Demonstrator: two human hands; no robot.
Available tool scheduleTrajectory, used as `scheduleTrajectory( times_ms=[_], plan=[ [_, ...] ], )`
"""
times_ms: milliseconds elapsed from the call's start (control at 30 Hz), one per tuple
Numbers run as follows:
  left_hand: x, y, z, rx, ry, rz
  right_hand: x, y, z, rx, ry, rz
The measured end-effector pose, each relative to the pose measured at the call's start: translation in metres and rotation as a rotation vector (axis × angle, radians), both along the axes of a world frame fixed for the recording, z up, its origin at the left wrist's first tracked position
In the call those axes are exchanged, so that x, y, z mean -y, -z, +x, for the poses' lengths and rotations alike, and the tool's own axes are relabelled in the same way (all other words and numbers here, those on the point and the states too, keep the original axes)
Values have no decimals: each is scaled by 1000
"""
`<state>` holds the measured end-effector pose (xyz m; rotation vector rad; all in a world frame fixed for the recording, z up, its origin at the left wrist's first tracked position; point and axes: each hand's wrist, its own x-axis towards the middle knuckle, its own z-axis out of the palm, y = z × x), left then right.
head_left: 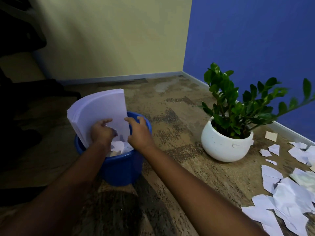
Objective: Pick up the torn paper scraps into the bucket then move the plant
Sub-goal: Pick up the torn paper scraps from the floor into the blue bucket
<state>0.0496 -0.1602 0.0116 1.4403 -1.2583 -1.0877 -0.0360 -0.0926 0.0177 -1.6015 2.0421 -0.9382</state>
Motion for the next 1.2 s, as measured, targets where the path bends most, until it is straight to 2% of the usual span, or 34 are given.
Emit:
scheduleTrajectory(
  times_ms=[100, 200, 267, 367, 467, 567, 667, 833, 933, 1100, 1200],
  plan=[
    [0, -5, -8, 294, 105, -112, -10, -1, -18, 47, 64, -89],
    [-1, -6, -17, 502, 242, -29, -17, 0, -34, 30, 103, -132],
    [-6, -2, -23, 536, 278, -32, -23, 1, -44, 10, 123, -143],
    [-22, 4, -38, 535, 323, -144, -40, 5, -70, -16, 159, -133],
    [-45, 6, -64, 555, 402, -320, -65, 15, -105, -7, 210, -76],
    [-77, 9, -90, 648, 457, -533, -96, 26, -139, -15, 261, 41],
    [-110, 20, -115, 794, 599, -697, -135, 39, -172, -36, 305, 133],
    [-163, 44, -156, 1032, 856, -571, -220, 64, -218, 68, 515, 272],
    [-190, 57, -179, 1044, 981, -435, -275, 86, -235, 86, 642, 386],
    [-237, 89, -219, 1045, 1188, -330, -349, 122, -238, -16, 790, 670],
    [-266, 107, -238, 1061, 1315, -289, -378, 141, -230, 40, 839, 794]
  ],
)
